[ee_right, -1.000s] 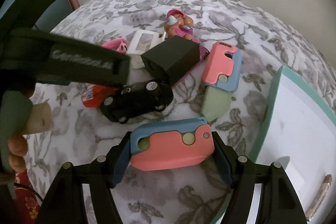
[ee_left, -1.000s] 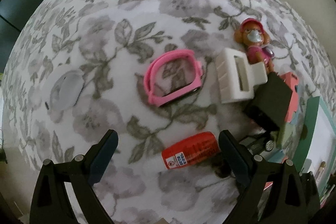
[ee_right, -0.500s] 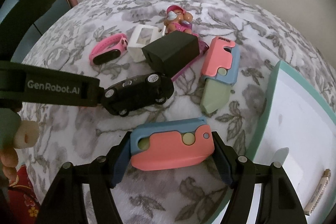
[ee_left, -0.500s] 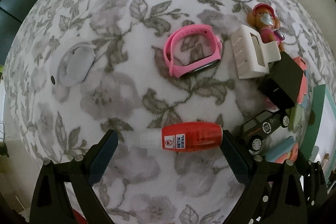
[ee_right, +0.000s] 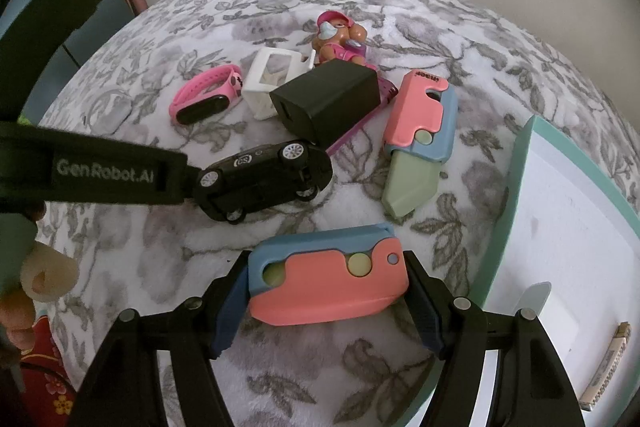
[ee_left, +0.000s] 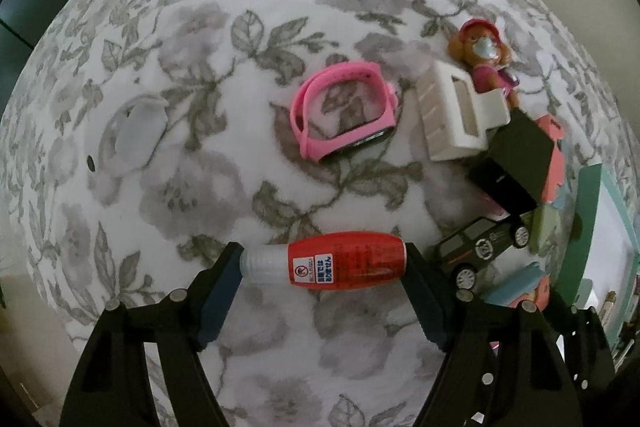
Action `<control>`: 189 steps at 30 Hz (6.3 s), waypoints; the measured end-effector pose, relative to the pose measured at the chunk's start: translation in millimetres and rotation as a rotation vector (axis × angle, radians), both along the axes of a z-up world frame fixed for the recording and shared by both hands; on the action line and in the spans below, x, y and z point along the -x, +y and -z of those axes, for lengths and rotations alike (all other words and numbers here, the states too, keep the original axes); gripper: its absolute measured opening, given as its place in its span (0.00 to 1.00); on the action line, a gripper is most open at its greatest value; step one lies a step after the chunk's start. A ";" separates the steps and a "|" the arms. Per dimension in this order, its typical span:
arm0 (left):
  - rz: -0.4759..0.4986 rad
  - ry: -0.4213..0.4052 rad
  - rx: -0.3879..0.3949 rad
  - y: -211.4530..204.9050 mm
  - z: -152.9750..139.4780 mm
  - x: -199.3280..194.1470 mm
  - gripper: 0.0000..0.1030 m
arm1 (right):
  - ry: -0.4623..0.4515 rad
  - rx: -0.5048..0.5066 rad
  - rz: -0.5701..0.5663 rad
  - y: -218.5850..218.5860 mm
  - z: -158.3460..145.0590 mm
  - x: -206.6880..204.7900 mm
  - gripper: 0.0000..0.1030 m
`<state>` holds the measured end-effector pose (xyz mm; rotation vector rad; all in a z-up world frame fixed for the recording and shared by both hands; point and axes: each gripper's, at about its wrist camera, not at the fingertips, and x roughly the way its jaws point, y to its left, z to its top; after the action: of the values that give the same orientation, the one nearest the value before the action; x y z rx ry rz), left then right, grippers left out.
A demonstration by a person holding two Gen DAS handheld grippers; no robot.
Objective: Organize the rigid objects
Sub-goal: 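Carry the red glue stick and pink-blue toy piece over the tray with both tools, then open both grippers to drop the glue stick and toy piece into the tray, then move the left tool to the white plastic piece while the right tool approaches the black toy car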
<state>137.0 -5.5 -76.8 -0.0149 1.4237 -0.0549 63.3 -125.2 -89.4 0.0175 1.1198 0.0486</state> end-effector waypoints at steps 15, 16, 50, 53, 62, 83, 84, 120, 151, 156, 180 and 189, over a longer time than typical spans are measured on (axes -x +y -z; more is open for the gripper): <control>-0.031 -0.153 0.088 18.5 -75.4 -9.0 0.77 | -0.114 -0.055 0.061 -18.9 -41.2 8.4 0.71; -0.031 -0.168 0.094 20.1 -79.3 -8.4 0.77 | -0.126 -0.056 0.068 -21.1 -46.0 10.2 0.71; 0.293 -0.250 0.184 -147.2 -95.9 48.1 0.77 | -0.133 0.089 0.544 -172.2 -80.0 84.9 0.71; 0.319 -0.233 0.191 -169.0 -85.8 49.8 0.77 | -0.107 0.163 0.533 -178.0 -71.2 80.5 0.71; 0.368 -0.229 0.147 -206.0 -58.9 43.1 0.77 | -0.061 0.160 0.543 -203.2 -45.9 72.6 0.72; 0.450 -0.166 0.108 -240.2 -19.9 45.3 0.77 | -0.014 0.058 0.658 -243.7 -21.4 73.6 0.71; 0.455 -0.167 0.104 -241.1 -20.0 45.8 0.77 | -0.012 0.057 0.659 -243.4 -21.4 73.7 0.71; 0.305 -0.258 0.097 -194.5 -70.7 25.4 0.98 | 0.007 0.063 0.663 -236.0 -68.7 64.3 1.00; -0.081 -0.302 -0.079 53.6 -119.9 -34.1 0.98 | -0.084 -0.053 0.381 -90.4 -120.1 -10.5 1.00; -0.148 -0.297 -0.102 94.6 -114.7 -37.2 0.98 | -0.057 -0.059 0.337 -66.9 -108.8 -21.6 1.00; -0.212 -0.089 -0.062 142.2 -30.9 -61.4 0.98 | 0.085 -0.083 0.133 4.8 -36.8 -48.9 1.00; -0.231 -0.054 -0.037 150.8 -12.8 -71.8 0.98 | 0.108 -0.081 0.104 13.2 -23.7 -54.6 1.00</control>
<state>208.8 145.3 -64.0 -0.1465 1.3602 0.1604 117.9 -112.0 -65.7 0.1519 1.2230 -0.0004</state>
